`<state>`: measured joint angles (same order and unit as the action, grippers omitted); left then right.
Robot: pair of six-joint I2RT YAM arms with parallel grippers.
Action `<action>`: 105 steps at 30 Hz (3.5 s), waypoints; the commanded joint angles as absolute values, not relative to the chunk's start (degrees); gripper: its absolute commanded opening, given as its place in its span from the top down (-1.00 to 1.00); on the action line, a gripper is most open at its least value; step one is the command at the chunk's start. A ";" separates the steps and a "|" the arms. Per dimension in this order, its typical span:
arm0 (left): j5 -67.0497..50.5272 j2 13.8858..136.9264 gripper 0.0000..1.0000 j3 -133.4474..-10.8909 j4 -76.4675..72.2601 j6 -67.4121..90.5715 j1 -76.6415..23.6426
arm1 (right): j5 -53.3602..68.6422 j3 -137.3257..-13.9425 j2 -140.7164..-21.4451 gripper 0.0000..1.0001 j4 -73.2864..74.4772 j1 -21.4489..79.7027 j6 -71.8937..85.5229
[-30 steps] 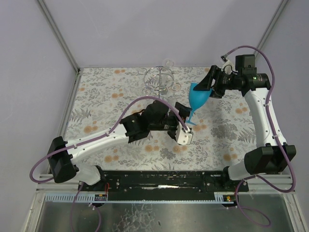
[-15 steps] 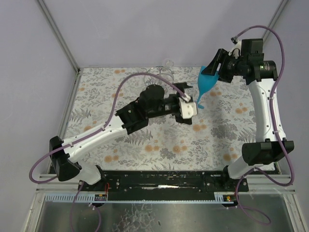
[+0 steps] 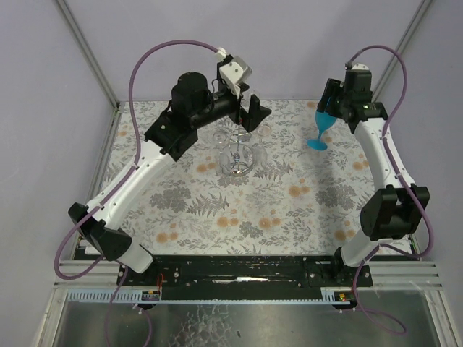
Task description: Take the wine glass off the wine glass rack
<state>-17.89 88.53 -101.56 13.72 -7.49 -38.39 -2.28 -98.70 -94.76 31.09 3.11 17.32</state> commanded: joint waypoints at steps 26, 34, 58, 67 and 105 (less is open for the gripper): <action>-26.08 92.28 -1.00 -102.02 21.52 8.29 -27.01 | -23.59 -87.44 -110.34 0.04 -20.54 6.47 13.32; -27.43 93.00 -1.00 -103.03 23.71 8.20 -26.62 | -29.33 -86.82 -113.65 0.01 -24.01 7.09 12.10; -30.08 95.62 -1.00 -105.47 26.10 9.21 -26.38 | -30.55 -83.90 -115.93 -0.58 -23.15 7.72 14.36; -30.59 95.81 -1.00 -105.39 26.10 9.68 -26.37 | -28.83 -84.20 -114.78 -0.98 -20.48 7.73 14.85; -24.02 88.88 -1.00 -103.03 23.25 23.51 -19.77 | -22.48 -86.40 -90.35 -0.98 -0.29 7.70 11.41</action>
